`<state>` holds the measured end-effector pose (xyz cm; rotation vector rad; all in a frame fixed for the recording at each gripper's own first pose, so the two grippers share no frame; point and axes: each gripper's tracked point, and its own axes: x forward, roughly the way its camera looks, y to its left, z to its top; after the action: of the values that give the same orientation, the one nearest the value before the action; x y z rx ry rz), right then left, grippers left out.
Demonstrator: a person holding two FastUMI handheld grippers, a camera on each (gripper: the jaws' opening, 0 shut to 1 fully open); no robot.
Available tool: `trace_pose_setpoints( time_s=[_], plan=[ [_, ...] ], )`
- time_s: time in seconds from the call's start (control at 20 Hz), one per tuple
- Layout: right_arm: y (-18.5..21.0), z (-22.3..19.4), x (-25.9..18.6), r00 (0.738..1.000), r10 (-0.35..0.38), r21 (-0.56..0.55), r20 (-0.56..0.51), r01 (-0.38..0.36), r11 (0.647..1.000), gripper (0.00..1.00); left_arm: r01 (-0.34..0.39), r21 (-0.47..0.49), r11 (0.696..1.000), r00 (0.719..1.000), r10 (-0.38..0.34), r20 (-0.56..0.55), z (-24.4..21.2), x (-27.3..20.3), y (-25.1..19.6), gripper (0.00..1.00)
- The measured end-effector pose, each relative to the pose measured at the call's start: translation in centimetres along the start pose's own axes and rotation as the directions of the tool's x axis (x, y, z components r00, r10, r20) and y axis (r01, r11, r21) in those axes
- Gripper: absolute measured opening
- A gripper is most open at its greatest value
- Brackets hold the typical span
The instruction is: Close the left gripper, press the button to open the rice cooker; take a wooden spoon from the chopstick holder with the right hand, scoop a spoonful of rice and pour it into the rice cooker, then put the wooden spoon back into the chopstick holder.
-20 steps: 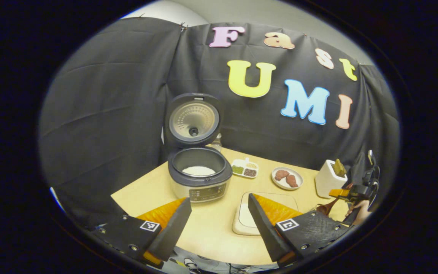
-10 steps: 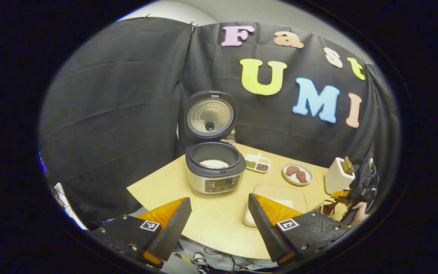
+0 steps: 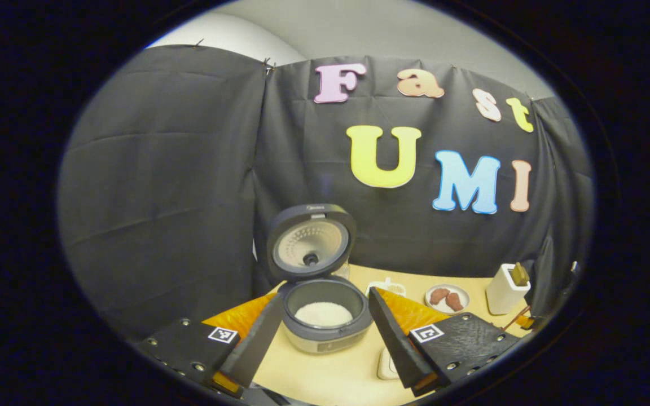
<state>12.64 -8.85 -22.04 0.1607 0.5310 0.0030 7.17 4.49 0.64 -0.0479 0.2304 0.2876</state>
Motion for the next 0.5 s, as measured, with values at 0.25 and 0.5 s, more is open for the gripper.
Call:
trace_pose_setpoints(
  time_s=[0.25,0.5],
  plan=[
    [-0.3,0.6,-7.0,0.993,-0.095,-0.044,0.076,0.098,0.994,0.98,0.095,0.018,0.995,0.993,-0.097,0.075,7.1,8.6,2.0,0.95],
    [0.7,1.3,-12.6,0.970,-0.187,-0.049,0.154,0.196,0.979,0.98,0.156,-0.007,0.988,0.986,-0.155,0.057,11.2,17.8,3.1,0.94]
  ],
)
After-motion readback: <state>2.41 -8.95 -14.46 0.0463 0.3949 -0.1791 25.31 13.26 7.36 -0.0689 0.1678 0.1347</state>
